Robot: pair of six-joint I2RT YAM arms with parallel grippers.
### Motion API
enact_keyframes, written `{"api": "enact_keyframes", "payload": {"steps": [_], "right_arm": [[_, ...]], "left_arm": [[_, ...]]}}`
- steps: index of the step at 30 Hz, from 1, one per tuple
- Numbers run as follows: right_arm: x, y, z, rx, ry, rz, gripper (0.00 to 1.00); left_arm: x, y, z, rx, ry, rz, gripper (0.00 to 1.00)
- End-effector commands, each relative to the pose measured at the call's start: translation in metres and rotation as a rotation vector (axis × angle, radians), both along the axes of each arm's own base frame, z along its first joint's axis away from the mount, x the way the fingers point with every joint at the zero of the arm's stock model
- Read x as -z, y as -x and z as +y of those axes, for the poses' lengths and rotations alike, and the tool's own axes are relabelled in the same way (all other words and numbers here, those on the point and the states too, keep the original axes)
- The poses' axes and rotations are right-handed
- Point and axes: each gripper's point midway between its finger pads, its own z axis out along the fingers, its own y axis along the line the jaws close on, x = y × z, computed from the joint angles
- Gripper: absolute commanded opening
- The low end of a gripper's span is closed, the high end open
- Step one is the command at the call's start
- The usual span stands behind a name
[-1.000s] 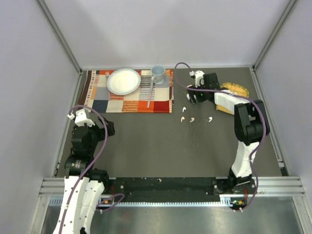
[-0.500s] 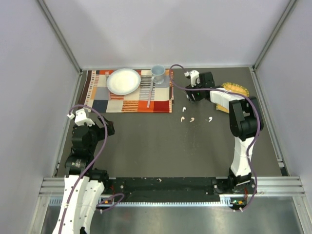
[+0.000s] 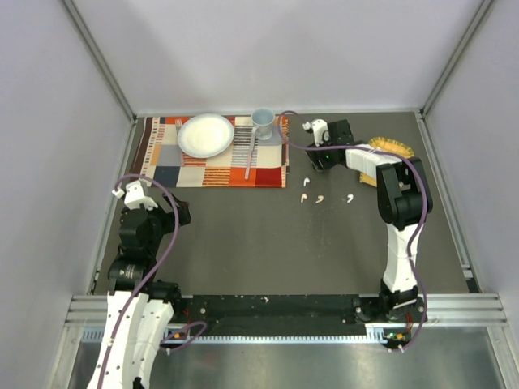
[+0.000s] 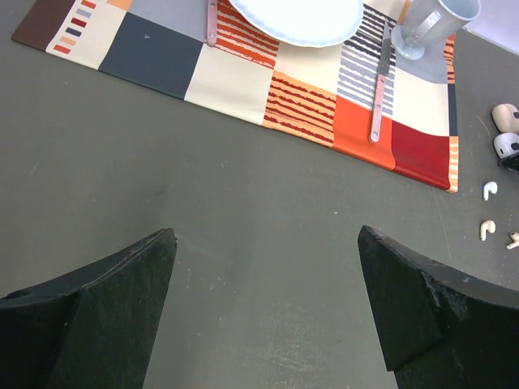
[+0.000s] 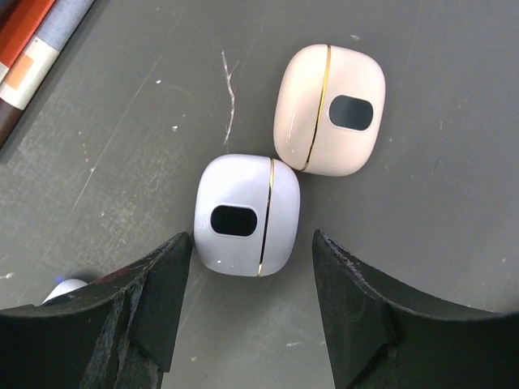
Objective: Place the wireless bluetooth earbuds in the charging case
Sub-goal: Pick up the charging case from the corner of the board.
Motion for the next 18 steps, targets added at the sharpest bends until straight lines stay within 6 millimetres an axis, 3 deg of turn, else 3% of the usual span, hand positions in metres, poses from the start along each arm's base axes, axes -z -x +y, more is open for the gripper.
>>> {"api": "enact_keyframes", "payload": {"steps": [1, 10, 14, 16, 17, 18], "right_arm": [[-0.0051, -0.0082, 0.0108, -0.046, 0.000, -0.018, 0.61], [0.0017, -0.0069, 0.0107, -0.049, 0.017, -0.004, 0.53], [0.0014, -0.0047, 0.0110, -0.047, 0.024, -0.002, 0.38], [-0.0001, -0.0025, 0.0123, -0.049, 0.026, -0.004, 0.36], [-0.0013, -0.0016, 0.0129, -0.050, 0.024, -0.005, 0.28], [-0.0029, -0.0005, 0.0141, -0.051, 0.024, -0.008, 0.26]], "left_arm": [[-0.0081, -0.0054, 0.0013, -0.008, 0.000, -0.038, 0.99], [-0.0053, -0.0052, 0.0010, -0.007, 0.001, -0.026, 0.99], [-0.0064, -0.0022, 0.0060, -0.045, 0.011, -0.017, 0.99], [-0.0058, -0.0014, 0.0088, -0.063, 0.013, -0.016, 0.99], [-0.0071, -0.0009, 0.0082, -0.061, 0.015, -0.025, 0.99], [-0.0075, -0.0004, 0.0077, -0.061, 0.021, -0.030, 0.99]]}}
